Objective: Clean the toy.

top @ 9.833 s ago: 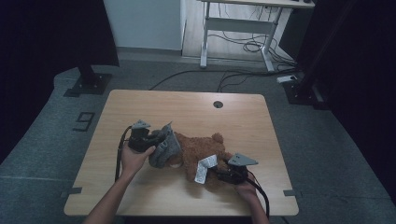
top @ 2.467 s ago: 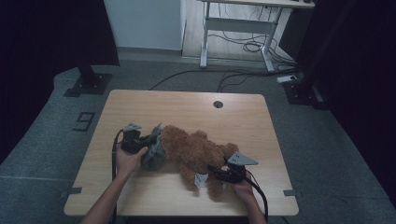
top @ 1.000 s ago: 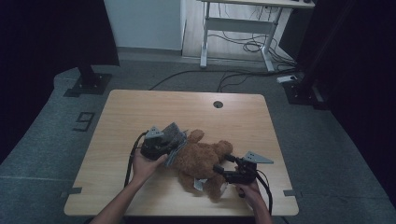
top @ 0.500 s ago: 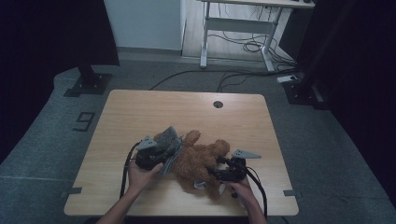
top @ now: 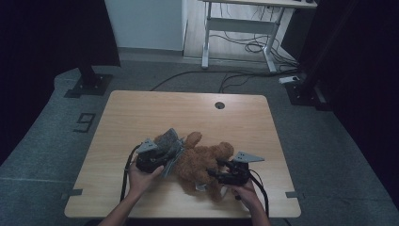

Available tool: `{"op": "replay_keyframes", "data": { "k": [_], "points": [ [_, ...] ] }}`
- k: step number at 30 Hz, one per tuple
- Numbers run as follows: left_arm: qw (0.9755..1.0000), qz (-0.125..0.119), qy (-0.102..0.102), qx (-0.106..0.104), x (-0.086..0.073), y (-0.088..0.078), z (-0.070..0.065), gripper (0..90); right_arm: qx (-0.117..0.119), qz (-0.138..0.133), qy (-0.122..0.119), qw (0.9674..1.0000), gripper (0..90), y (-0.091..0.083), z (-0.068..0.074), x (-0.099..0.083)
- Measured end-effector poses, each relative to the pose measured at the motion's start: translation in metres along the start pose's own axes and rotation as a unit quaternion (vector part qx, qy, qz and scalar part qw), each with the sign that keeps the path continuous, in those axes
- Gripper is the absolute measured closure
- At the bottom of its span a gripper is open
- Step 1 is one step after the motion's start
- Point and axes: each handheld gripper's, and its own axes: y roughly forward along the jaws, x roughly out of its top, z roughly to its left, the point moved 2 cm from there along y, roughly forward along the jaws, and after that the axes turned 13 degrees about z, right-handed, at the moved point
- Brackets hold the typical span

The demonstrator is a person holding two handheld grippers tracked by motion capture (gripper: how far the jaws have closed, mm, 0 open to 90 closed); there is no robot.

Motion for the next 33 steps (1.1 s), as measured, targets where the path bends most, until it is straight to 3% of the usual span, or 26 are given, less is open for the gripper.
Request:
{"op": "replay_keyframes", "data": {
  "k": [3,6,10,14,19,23,27,30,33],
  "points": [
    [1.0,-0.002,0.001,-0.001,-0.001,0.0,-0.001,79.3,0.003,0.008,-0.001,1.0,23.5,0.003,0.005,0.003],
    [1.0,-0.004,-0.002,-0.003,-0.003,-0.001,-0.002,79.3,-0.034,0.035,-0.014,0.9987,21.7,0.013,0.011,0.003],
    [1.0,-0.001,-0.004,-0.008,-0.003,-0.001,-0.004,79.3,-0.06,0.053,-0.016,0.9967,28.9,0.015,0.009,0.001],
    [1.0,0.003,-0.005,-0.007,0.001,-0.002,-0.006,79.0,-0.067,0.056,-0.023,0.9959,44.2,0.017,0.009,-0.003],
    [0.9998,0.009,0.0,-0.019,0.024,-0.007,-0.018,78.9,-0.074,0.042,-0.052,0.995,55.1,0.015,0.008,-0.003],
    [0.9987,0.006,0.031,-0.04,0.054,-0.004,-0.044,78.8,-0.086,0.03,-0.08,0.9927,57.4,0.014,0.009,-0.003],
    [0.9951,0.032,0.068,-0.064,0.081,0.02,-0.079,78.6,-0.094,0.026,-0.104,0.9897,58.4,0.014,0.012,-0.003],
    [0.9929,0.061,0.07,-0.073,0.095,0.045,-0.092,78.5,-0.109,0.023,-0.129,0.9855,58.7,0.014,0.015,-0.004],
    [0.9896,0.106,0.059,-0.078,0.099,0.071,-0.094,78.0,-0.121,0.023,-0.146,0.9816,59.1,0.014,0.019,-0.005]
  ]
}}
